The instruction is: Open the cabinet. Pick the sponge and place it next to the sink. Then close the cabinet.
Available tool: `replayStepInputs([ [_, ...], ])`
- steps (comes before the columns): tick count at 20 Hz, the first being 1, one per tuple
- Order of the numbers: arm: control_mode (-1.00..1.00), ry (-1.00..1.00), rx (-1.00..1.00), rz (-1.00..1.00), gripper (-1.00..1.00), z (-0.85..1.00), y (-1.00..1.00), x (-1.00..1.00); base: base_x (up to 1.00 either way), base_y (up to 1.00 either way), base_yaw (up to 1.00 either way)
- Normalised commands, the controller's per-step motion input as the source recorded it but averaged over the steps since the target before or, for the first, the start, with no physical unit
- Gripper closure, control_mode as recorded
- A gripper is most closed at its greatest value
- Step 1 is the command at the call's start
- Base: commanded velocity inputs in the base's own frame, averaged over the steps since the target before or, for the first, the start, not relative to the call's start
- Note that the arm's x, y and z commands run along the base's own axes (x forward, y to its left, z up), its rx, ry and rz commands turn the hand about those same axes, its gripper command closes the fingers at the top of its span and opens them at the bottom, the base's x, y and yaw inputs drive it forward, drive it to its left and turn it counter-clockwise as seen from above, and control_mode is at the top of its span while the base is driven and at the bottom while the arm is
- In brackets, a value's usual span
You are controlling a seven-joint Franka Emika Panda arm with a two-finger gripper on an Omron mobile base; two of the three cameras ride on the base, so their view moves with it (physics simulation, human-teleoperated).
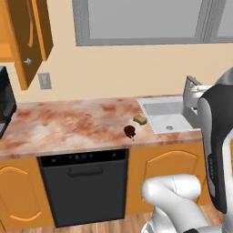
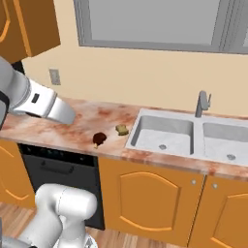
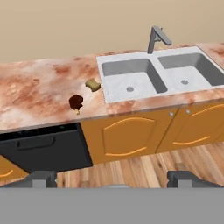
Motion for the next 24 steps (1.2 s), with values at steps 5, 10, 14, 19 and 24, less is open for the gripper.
replayStepInputs([
  [5, 1.00, 0.00, 0.00, 0.00, -1.00, 0.00, 0.00, 0.00, -0.60, 0.42, 0.04],
  [10, 1.00, 0.00, 0.00, 0.00, -1.00, 0.00, 0.00, 0.00, -0.41, 0.94, 0.09],
  [14, 1.00, 0.00, 0.00, 0.00, -1.00, 0.00, 0.00, 0.00, -0.11, 1.00, 0.11],
  [19, 1.00, 0.00, 0.00, 0.00, -1.00, 0.00, 0.00, 0.00, -0.01, 1.00, 0.07],
  [24, 1.00, 0.00, 0.00, 0.00, -1.00, 0.00, 0.00, 0.00, 0.00, 1.00, 0.00],
])
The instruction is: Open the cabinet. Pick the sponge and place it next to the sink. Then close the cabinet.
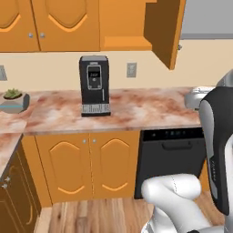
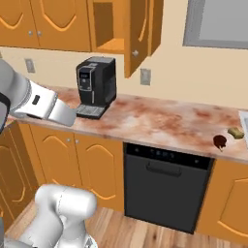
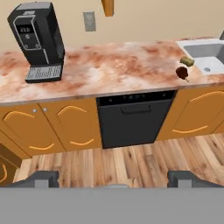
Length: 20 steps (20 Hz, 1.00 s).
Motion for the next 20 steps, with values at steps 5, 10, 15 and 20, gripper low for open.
replayStepInputs([
  [5, 1.00, 0.00, 0.00, 0.00, -1.00, 0.00, 0.00, 0.00, 0.28, 0.90, -0.15],
  [10, 1.00, 0.00, 0.00, 0.00, -1.00, 0.00, 0.00, 0.00, 0.28, 0.52, -0.20],
  [15, 1.00, 0.00, 0.00, 0.00, -1.00, 0.00, 0.00, 0.00, 0.95, 0.12, -0.10],
  [20, 1.00, 0.00, 0.00, 0.00, -1.00, 0.00, 0.00, 0.00, 0.66, -0.29, 0.00],
])
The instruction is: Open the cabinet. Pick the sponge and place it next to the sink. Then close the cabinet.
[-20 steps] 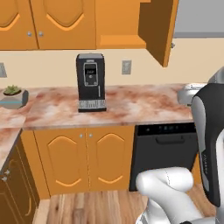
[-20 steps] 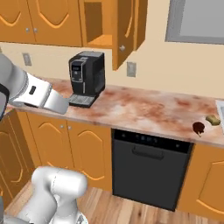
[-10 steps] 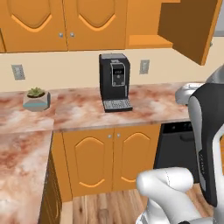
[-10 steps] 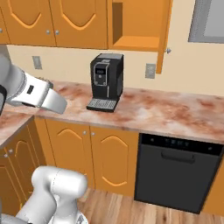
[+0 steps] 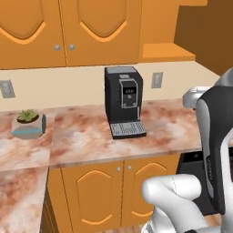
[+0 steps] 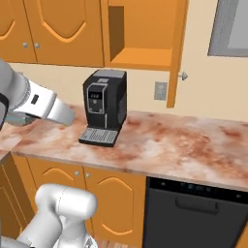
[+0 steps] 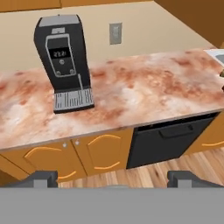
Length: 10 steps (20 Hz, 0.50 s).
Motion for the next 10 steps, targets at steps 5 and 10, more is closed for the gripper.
replayStepInputs([
  [5, 1.00, 0.00, 0.00, 0.00, -1.00, 0.00, 0.00, 0.00, 0.19, -0.14, 0.08],
  [10, 1.00, 0.00, 0.00, 0.00, -1.00, 0.00, 0.00, 0.00, 0.17, -0.01, 0.26],
])
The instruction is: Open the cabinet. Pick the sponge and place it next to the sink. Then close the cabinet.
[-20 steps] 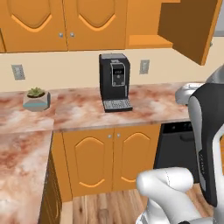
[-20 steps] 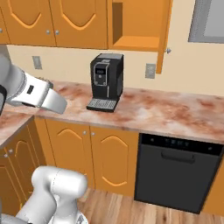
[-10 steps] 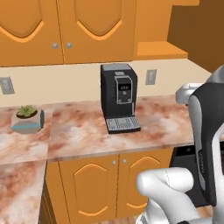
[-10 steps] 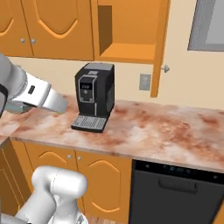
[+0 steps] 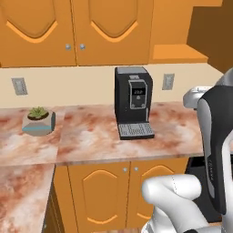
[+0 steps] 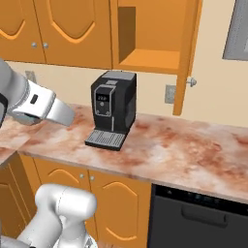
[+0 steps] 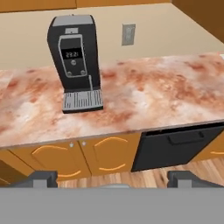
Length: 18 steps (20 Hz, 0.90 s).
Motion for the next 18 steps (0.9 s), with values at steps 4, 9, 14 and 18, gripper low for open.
replayStepInputs([
  [4, 1.00, 0.00, 0.00, 0.00, -1.00, 0.00, 0.00, 0.00, 0.43, -0.03, 0.31],
  [9, 1.00, 0.00, 0.00, 0.00, -1.00, 0.00, 0.00, 0.00, 0.71, -0.42, 0.04],
  [14, 1.00, 0.00, 0.00, 0.00, -1.00, 0.00, 0.00, 0.00, 0.25, -0.37, -0.08],
  [18, 1.00, 0.00, 0.00, 0.00, -1.00, 0.00, 0.00, 0.00, 0.00, -0.32, -0.28],
])
